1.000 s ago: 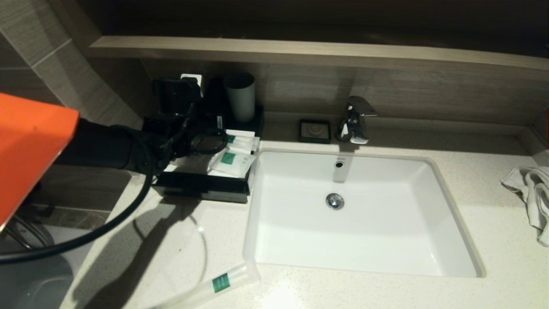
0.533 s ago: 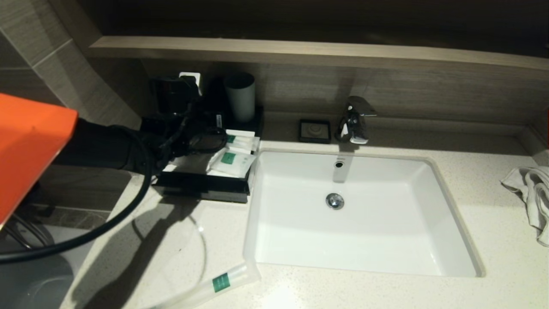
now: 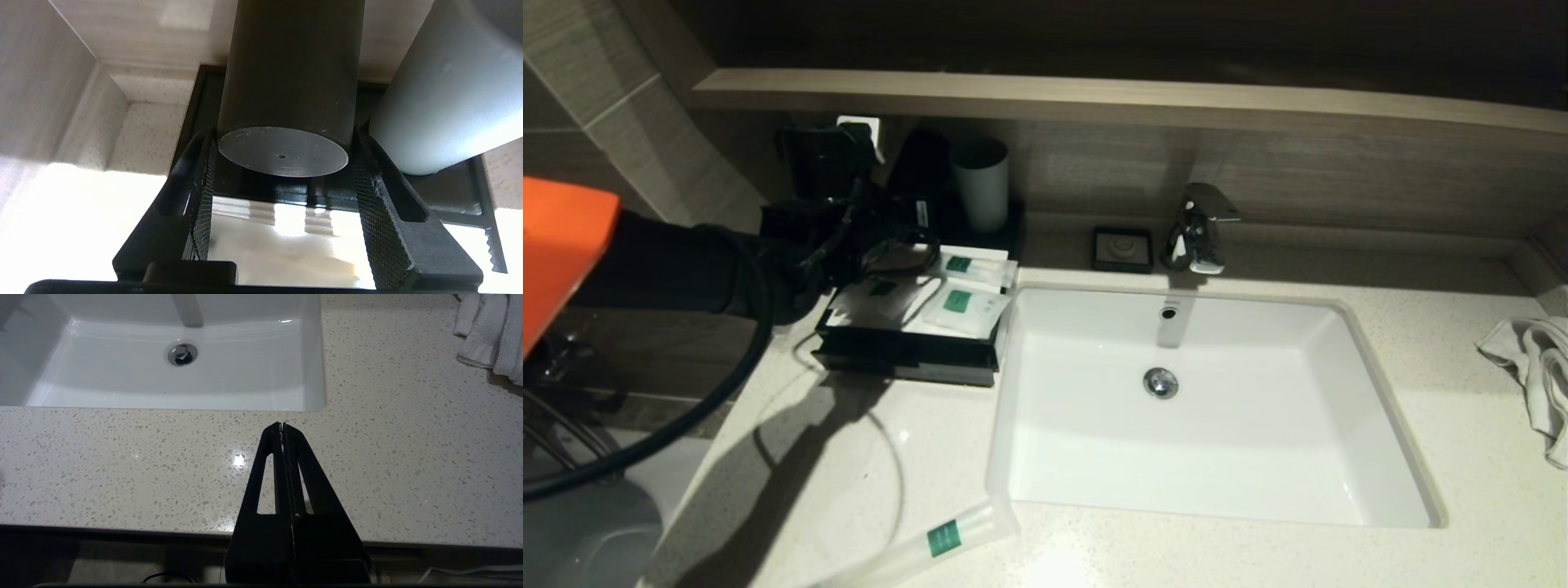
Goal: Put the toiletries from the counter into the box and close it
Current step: Place the cup on the storage box
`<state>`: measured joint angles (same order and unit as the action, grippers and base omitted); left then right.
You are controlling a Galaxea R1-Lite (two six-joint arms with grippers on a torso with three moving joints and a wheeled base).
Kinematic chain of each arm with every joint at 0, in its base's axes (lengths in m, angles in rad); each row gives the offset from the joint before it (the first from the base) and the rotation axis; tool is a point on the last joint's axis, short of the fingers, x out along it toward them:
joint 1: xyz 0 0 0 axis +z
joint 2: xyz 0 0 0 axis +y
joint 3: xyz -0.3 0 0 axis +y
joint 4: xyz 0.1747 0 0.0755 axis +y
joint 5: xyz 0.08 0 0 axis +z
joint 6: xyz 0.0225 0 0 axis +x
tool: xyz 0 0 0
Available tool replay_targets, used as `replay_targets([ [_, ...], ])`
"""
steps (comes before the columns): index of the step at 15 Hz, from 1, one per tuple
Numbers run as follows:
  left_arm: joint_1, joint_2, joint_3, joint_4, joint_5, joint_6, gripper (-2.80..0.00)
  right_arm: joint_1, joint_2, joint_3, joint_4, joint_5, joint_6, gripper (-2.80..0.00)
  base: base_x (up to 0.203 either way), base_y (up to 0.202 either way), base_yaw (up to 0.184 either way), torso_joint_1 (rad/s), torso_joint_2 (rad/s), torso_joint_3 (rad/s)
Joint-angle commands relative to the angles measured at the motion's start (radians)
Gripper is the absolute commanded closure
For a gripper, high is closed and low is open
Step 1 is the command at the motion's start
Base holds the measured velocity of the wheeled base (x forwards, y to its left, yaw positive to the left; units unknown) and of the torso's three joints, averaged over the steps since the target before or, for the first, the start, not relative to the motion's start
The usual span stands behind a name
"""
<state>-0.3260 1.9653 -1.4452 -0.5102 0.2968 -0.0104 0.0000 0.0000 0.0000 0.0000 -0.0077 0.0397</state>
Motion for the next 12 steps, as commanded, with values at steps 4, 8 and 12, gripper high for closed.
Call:
replay_targets([
  [4, 0.001, -0.081, 0.078, -0.001, 0.002, -0.002, 0.00, 0.000, 0.000, 0.000, 0.000, 0.000, 0.000, 0.00, 0.000, 0.000, 0.000, 0.000, 0.00, 0.000],
  [8, 0.001, -0.121, 0.136, -0.001, 0.003, -0.003, 0.00, 0.000, 0.000, 0.000, 0.000, 0.000, 0.000, 0.00, 0.000, 0.000, 0.000, 0.000, 0.00, 0.000],
  [12, 0.001, -0.173, 0.220, -0.001, 0.004, -0.005, 0.00, 0.000, 0.000, 0.000, 0.000, 0.000, 0.000, 0.00, 0.000, 0.000, 0.000, 0.000, 0.00, 0.000],
])
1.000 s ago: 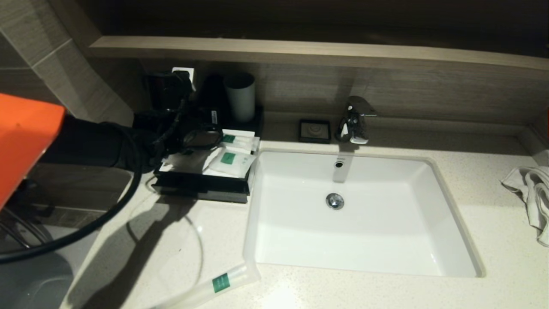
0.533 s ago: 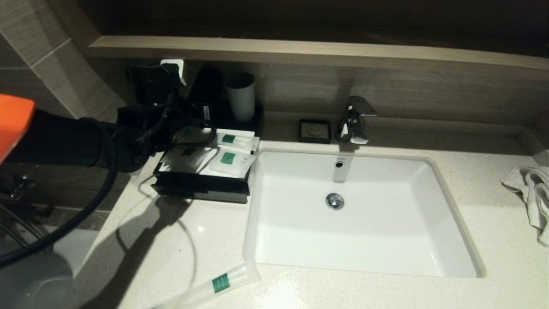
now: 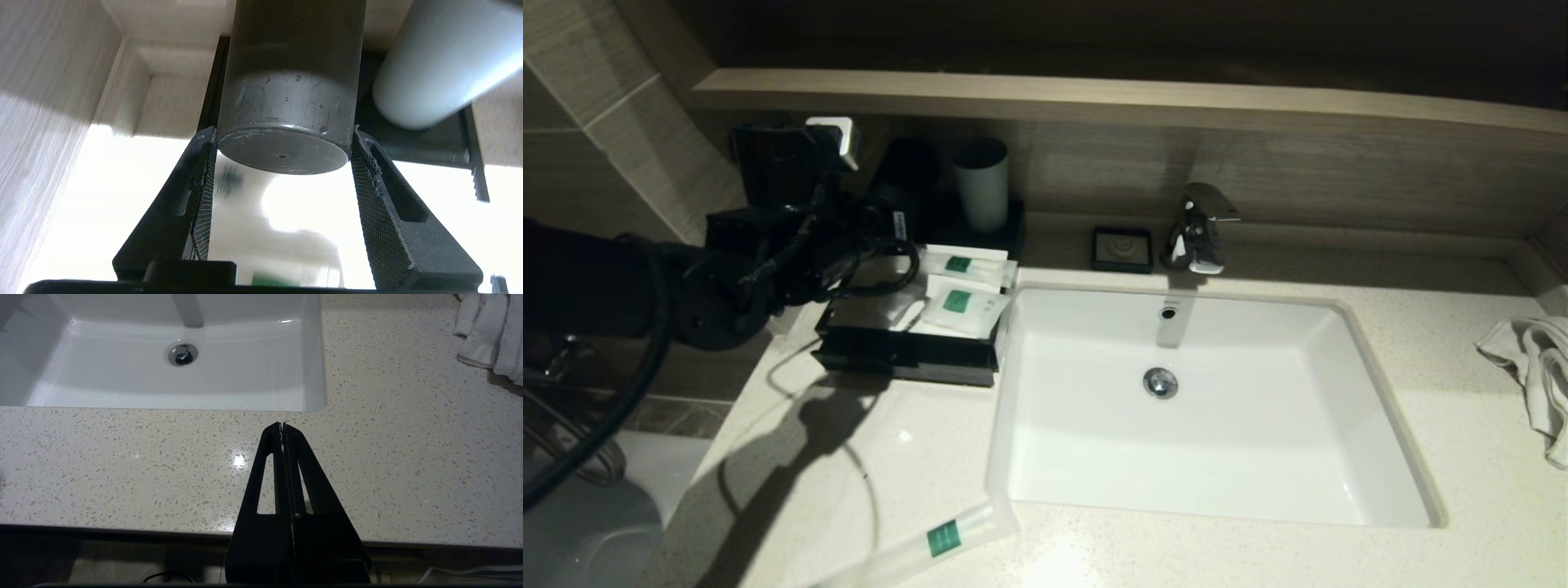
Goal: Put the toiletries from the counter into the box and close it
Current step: Place the cup on the storage box
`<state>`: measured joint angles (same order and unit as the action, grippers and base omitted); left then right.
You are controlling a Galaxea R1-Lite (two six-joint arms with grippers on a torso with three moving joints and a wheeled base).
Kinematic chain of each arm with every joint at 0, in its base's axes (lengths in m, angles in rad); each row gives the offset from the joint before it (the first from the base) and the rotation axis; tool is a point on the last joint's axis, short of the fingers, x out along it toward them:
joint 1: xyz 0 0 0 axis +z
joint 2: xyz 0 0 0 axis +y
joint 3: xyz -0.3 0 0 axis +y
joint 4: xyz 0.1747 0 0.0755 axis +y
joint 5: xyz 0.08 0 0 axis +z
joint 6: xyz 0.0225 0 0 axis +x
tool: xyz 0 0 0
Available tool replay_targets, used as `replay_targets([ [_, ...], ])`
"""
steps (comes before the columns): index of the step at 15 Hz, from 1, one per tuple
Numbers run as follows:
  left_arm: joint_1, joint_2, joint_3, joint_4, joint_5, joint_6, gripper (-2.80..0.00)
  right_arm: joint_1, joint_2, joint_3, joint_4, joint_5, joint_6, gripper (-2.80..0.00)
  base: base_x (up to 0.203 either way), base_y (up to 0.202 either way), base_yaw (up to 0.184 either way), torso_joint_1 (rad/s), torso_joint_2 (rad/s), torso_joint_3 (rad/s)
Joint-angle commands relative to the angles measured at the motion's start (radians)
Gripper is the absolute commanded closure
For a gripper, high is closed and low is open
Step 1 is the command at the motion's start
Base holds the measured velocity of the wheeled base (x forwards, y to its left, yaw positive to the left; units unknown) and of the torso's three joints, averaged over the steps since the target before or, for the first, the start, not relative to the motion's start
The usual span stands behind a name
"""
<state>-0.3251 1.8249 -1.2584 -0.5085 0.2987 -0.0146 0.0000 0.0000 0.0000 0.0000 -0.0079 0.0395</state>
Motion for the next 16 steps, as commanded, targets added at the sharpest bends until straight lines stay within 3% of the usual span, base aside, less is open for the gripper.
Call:
replay_targets([
  [1, 0.000, -0.046, 0.053, -0.003, 0.002, -0.001, 0.00, 0.000, 0.000, 0.000, 0.000, 0.000, 0.000, 0.00, 0.000, 0.000, 0.000, 0.000, 0.00, 0.000],
  [9, 0.000, -0.111, 0.144, 0.011, 0.002, -0.001, 0.00, 0.000, 0.000, 0.000, 0.000, 0.000, 0.000, 0.00, 0.000, 0.000, 0.000, 0.000, 0.00, 0.000],
  [16, -0.009, -0.128, 0.148, 0.161, -0.006, 0.001, 0.00, 0.000, 0.000, 0.000, 0.000, 0.000, 0.000, 0.00, 0.000, 0.000, 0.000, 0.000, 0.00, 0.000],
])
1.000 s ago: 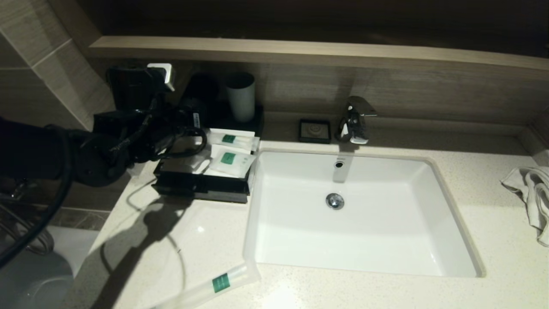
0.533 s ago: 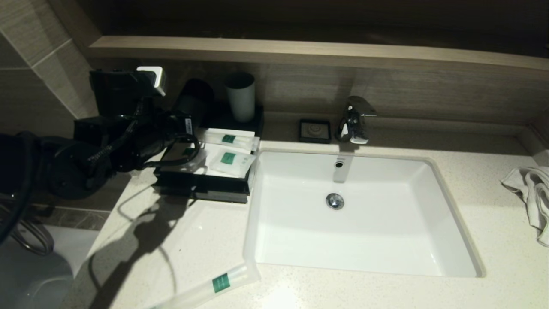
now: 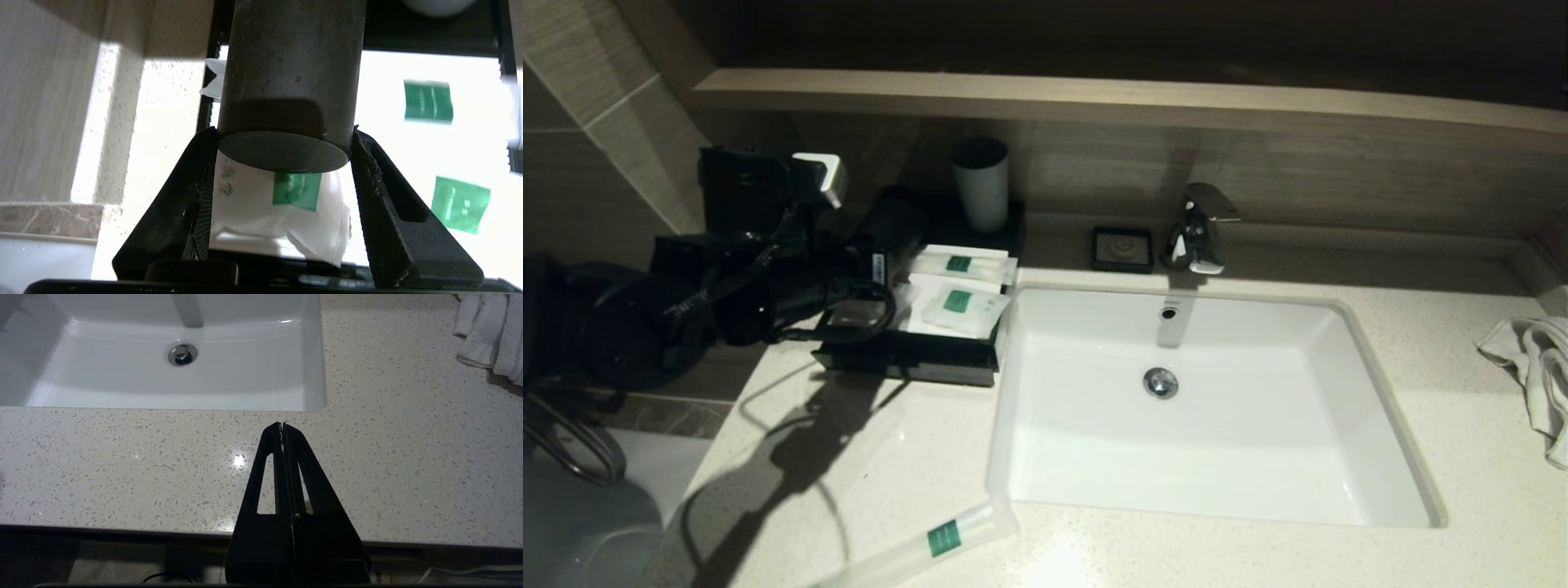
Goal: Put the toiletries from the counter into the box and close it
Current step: Place the cup on the storage box
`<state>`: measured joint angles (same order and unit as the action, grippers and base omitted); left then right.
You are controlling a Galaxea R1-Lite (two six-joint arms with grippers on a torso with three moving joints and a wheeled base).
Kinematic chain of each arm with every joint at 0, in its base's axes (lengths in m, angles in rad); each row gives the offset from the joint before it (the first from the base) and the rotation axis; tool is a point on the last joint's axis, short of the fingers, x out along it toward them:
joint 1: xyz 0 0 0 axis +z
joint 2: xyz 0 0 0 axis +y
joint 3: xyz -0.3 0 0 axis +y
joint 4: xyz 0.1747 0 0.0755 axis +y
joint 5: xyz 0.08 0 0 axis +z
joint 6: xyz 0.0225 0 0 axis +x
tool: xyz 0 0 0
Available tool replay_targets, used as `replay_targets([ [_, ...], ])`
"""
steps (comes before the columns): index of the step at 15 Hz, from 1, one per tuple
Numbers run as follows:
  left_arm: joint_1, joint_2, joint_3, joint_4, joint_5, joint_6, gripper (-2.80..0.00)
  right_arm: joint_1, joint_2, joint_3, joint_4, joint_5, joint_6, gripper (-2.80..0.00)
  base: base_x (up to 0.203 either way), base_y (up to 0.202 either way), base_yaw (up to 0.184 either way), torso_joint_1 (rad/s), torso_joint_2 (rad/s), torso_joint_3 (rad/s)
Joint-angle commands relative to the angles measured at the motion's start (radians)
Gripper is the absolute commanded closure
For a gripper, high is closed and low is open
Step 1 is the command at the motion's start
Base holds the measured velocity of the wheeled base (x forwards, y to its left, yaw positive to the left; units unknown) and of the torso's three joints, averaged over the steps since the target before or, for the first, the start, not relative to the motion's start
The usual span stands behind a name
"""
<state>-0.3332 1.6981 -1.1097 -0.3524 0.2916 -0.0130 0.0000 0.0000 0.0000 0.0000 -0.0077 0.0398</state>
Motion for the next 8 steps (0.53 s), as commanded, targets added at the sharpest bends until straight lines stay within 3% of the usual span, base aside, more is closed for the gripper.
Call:
replay_targets([
  [1, -0.002, -0.002, -0.002, 0.015, 0.003, -0.001, 0.00, 0.000, 0.000, 0.000, 0.000, 0.000, 0.000, 0.00, 0.000, 0.000, 0.000, 0.000, 0.00, 0.000],
  [8, -0.006, 0.002, -0.013, 0.056, 0.001, 0.011, 0.00, 0.000, 0.000, 0.000, 0.000, 0.000, 0.000, 0.00, 0.000, 0.000, 0.000, 0.000, 0.00, 0.000],
])
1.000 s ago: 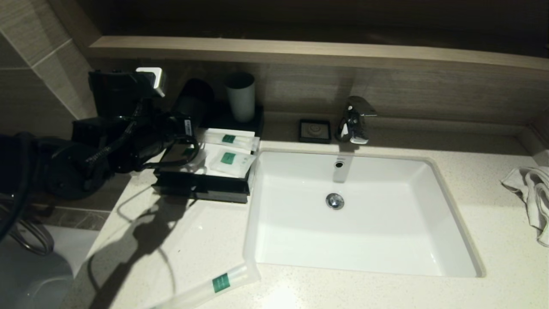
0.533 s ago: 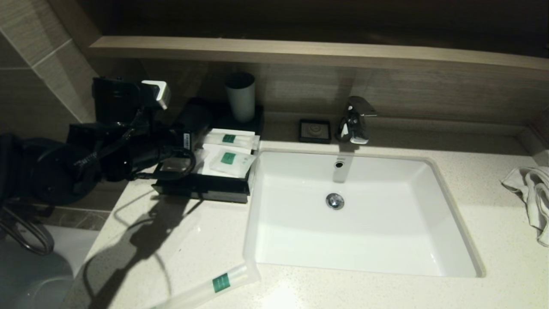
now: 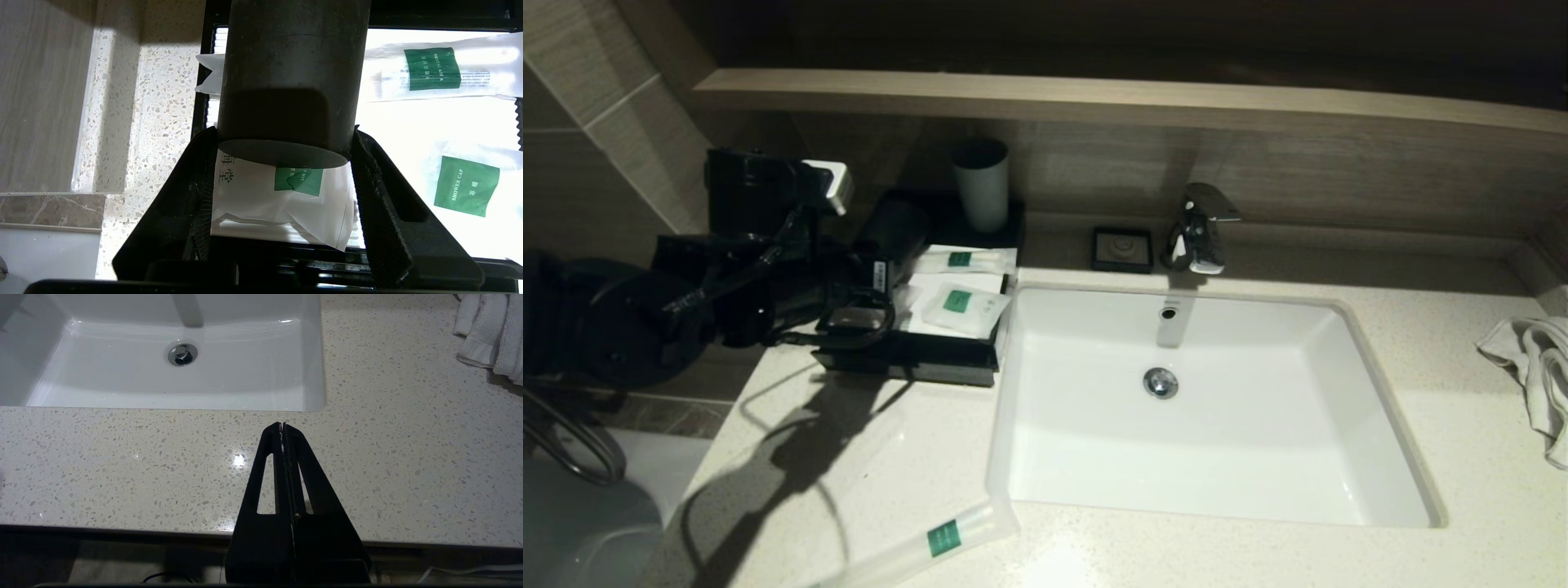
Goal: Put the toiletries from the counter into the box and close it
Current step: Place the cup on the storage box
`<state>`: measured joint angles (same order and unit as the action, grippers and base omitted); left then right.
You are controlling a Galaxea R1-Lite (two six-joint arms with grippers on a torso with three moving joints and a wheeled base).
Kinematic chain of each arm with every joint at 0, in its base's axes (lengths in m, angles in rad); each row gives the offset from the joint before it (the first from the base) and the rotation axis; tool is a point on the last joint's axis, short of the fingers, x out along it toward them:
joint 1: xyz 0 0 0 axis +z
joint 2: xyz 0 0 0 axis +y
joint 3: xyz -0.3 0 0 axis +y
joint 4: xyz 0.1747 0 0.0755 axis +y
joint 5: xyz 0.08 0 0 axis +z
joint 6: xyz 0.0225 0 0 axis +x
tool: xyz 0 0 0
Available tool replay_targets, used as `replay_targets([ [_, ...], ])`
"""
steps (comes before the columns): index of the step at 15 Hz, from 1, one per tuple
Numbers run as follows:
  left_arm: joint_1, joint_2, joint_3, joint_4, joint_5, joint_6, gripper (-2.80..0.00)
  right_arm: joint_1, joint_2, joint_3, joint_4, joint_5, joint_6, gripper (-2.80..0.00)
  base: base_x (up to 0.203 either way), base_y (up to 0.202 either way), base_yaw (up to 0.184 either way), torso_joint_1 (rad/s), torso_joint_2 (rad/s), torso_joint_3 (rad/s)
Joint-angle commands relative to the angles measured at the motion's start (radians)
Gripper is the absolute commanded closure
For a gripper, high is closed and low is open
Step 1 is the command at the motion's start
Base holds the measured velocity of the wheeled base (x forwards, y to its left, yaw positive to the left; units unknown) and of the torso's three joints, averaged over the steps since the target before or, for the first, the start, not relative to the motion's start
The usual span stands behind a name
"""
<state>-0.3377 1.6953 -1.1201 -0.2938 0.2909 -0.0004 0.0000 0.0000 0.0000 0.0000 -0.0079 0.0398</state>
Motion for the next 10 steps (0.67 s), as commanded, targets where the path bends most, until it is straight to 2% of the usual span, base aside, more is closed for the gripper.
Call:
replay_targets([
  [1, -0.006, 0.004, -0.003, -0.002, 0.002, -0.001, 0.00, 0.000, 0.000, 0.000, 0.000, 0.000, 0.000, 0.00, 0.000, 0.000, 0.000, 0.000, 0.00, 0.000],
  [10, -0.007, 0.001, -0.001, -0.013, 0.002, -0.001, 0.00, 0.000, 0.000, 0.000, 0.000, 0.000, 0.000, 0.00, 0.000, 0.000, 0.000, 0.000, 0.00, 0.000],
])
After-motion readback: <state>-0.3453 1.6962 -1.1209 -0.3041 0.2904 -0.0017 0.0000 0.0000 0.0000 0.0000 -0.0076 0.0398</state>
